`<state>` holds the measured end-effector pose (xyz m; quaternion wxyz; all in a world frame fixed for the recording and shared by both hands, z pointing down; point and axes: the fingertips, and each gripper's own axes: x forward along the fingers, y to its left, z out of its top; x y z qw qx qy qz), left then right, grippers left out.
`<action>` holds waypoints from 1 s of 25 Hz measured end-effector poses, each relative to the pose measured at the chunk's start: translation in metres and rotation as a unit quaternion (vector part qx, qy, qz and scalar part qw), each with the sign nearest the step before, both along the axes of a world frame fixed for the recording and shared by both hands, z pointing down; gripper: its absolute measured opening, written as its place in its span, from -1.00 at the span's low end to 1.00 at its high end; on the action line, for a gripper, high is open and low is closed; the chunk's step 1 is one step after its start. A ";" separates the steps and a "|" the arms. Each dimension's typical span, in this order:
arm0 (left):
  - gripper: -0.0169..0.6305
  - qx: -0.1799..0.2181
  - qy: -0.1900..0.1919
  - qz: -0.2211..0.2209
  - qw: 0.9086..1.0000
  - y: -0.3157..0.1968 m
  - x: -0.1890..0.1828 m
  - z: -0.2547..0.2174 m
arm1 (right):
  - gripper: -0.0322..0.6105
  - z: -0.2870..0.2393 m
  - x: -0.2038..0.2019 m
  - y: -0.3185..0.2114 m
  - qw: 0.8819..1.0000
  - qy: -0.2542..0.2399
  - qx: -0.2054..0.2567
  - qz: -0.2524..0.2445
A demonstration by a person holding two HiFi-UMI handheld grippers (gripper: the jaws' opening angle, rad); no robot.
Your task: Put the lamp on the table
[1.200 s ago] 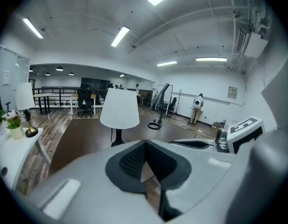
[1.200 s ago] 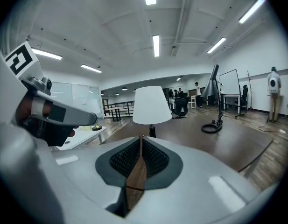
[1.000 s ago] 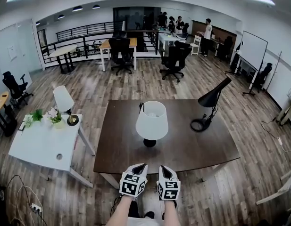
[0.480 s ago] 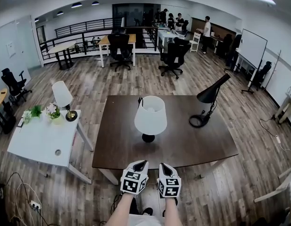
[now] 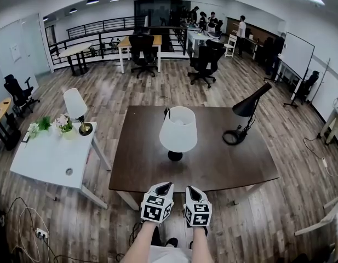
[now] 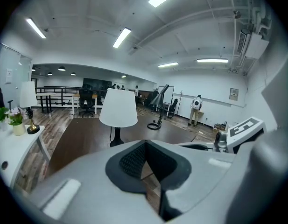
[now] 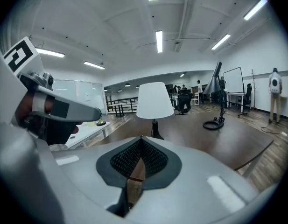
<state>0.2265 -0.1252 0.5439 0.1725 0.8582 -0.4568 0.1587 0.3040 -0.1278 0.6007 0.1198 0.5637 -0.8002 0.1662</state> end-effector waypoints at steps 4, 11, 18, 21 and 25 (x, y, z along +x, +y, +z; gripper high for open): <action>-0.95 -0.001 -0.001 -0.004 1.000 0.000 -0.004 0.000 | -0.82 0.001 -0.001 -0.001 1.000 0.003 -0.003 0.000; -0.95 -0.001 -0.001 -0.009 1.000 -0.002 -0.008 0.001 | -0.82 0.003 -0.004 -0.001 1.000 0.009 -0.004 -0.006; -0.95 -0.003 -0.003 -0.009 1.000 -0.003 -0.006 0.002 | -0.82 0.005 -0.003 -0.004 1.000 0.011 -0.007 -0.008; -0.95 -0.003 -0.002 -0.010 1.000 -0.006 -0.006 0.004 | -0.82 0.006 -0.003 -0.006 1.000 0.011 -0.009 -0.009; -0.95 -0.006 -0.002 -0.012 1.000 -0.005 -0.008 0.006 | -0.82 0.007 -0.004 -0.006 1.000 0.011 -0.009 -0.011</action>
